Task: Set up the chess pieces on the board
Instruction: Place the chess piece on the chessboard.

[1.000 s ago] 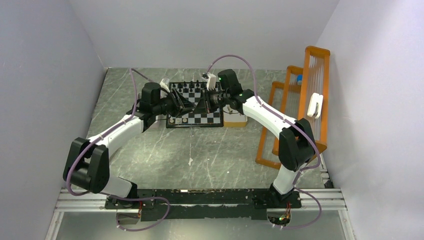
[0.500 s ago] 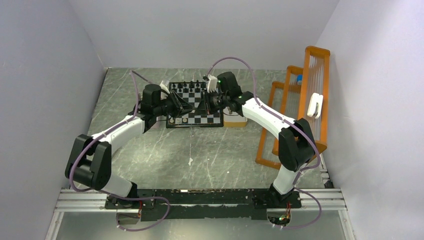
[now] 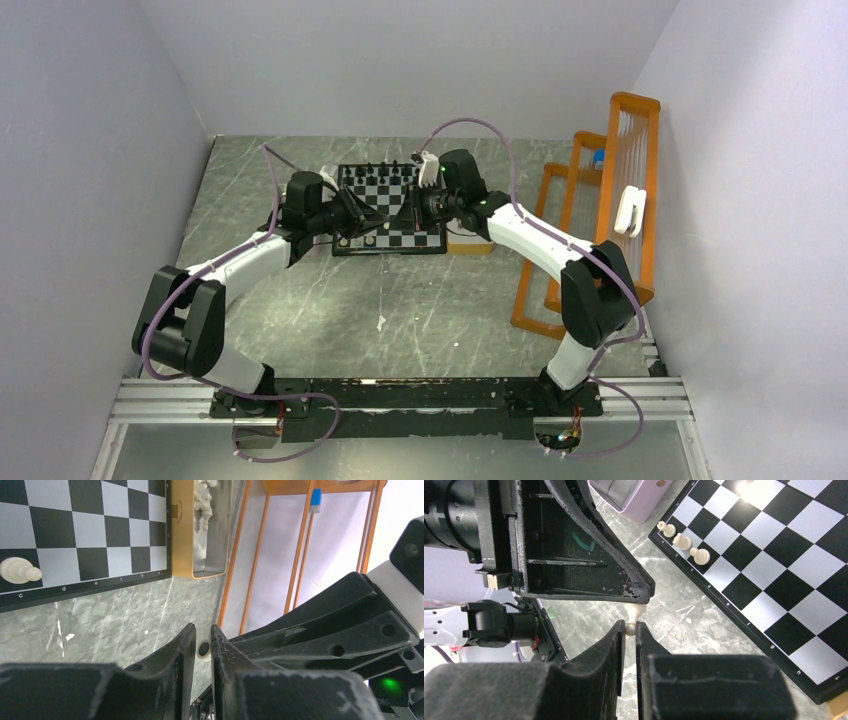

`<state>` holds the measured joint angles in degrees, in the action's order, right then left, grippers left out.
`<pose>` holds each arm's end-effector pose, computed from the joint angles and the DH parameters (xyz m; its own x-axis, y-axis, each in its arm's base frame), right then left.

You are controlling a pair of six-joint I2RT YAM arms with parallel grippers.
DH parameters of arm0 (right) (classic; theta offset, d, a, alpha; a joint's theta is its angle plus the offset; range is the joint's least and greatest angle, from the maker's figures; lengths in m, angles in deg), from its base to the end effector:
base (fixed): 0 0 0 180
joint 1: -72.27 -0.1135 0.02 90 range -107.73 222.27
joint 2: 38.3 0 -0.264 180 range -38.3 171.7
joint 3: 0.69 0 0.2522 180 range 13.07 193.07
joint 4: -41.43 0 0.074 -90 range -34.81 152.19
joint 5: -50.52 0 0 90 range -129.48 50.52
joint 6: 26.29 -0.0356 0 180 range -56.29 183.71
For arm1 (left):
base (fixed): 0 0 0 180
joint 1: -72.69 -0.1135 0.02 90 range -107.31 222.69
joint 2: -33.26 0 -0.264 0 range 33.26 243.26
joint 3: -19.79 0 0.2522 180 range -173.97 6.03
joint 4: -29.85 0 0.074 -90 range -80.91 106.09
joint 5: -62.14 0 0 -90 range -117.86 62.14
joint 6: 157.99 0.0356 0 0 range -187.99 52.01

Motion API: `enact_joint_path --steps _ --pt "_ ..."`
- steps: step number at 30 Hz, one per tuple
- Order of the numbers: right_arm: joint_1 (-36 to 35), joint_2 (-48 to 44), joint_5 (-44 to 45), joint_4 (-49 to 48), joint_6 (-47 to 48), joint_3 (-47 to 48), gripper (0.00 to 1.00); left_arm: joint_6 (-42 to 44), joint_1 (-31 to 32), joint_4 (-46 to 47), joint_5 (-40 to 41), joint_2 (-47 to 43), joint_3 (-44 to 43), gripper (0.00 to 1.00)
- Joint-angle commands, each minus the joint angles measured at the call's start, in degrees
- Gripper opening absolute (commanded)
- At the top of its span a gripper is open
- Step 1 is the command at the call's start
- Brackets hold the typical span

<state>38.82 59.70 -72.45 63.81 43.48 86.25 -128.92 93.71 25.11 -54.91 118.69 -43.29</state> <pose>0.3155 0.2316 0.2693 -0.7224 -0.1295 -0.6793 -0.6304 0.5270 0.5699 0.2988 -0.1322 0.2326 -0.8161 -0.5203 -0.2516 -0.0327 0.4761 -0.8788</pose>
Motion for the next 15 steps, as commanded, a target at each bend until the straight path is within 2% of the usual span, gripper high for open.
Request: enact_joint_path --steps 1,7,15 --pt "0.0 -2.4 0.6 -5.5 -0.9 -0.8 0.14 -0.3 -0.1 0.9 0.2 0.4 0.6 0.23" --pt "0.1 -2.3 0.0 -5.1 -0.7 -1.0 0.13 -0.1 0.0 0.9 0.9 0.4 0.5 0.27" --pt "0.0 -1.5 0.9 -1.1 1.2 -0.8 0.12 3.9 -0.3 -4.5 4.0 0.9 -3.0 0.43"
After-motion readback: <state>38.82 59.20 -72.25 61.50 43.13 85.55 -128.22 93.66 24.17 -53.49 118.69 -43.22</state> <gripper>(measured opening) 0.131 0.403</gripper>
